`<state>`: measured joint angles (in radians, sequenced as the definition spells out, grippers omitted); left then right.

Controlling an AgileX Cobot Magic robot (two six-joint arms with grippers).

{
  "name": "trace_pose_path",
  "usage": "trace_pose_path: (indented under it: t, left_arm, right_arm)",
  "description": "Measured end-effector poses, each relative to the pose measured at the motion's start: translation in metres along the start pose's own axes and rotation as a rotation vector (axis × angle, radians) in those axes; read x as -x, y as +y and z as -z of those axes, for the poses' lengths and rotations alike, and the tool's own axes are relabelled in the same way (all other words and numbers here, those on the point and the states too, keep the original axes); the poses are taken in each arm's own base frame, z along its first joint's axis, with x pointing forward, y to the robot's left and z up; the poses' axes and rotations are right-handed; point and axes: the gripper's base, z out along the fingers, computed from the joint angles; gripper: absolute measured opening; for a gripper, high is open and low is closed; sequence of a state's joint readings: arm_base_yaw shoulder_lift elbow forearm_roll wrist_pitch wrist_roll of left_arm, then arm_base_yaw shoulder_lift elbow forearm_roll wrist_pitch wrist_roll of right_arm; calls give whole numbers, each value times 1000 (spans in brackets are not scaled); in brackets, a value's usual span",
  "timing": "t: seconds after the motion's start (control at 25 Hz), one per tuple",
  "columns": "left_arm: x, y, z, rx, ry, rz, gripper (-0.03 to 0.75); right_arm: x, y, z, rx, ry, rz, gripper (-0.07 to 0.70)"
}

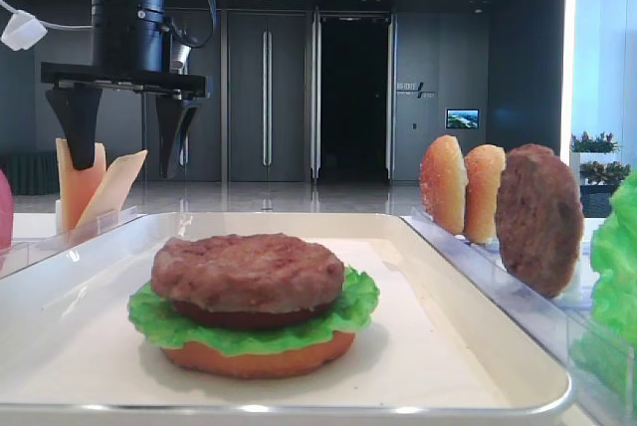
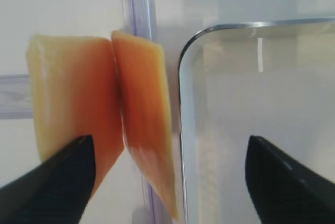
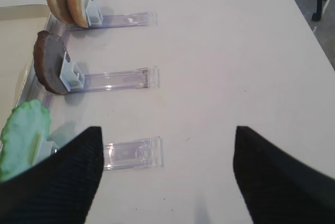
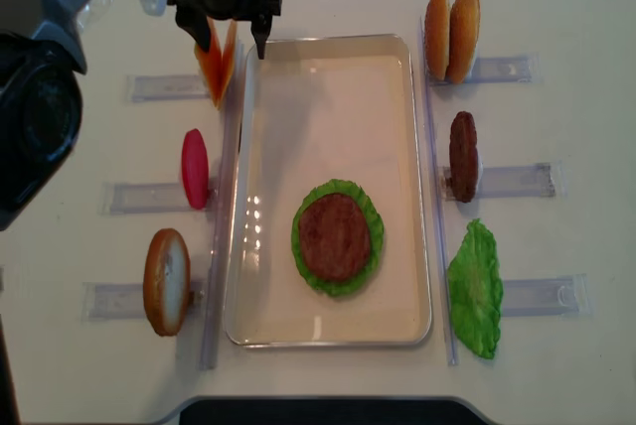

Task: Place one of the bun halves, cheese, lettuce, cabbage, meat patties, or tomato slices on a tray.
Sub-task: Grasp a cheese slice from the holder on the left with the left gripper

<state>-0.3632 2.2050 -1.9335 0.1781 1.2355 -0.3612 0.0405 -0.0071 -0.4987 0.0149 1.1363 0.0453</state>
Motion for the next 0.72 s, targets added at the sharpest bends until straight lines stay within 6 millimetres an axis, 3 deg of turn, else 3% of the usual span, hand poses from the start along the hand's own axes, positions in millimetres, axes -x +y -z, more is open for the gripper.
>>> trace_pose_path:
  t: [0.24,0.32,0.4,0.64,0.72]
  left_arm:
    - [0,-2,-11,5,15,-5,690]
    - [1,-2,-11,6,12,-6,650]
    - [1,-1,-11,15,8,-10,544]
    - [2,1,-11,40,-2,-20,102]
    - [2,2,-11,50,-4,-33,41]
  right_arm:
    - [0,0,0,0,0,0,523]
    - [0,0,0,0,0,0,523]
    - [0,0,0,0,0,0,523]
    - [0,0,0,0,0,0,523]
    - [0,0,0,0,0,0,523]
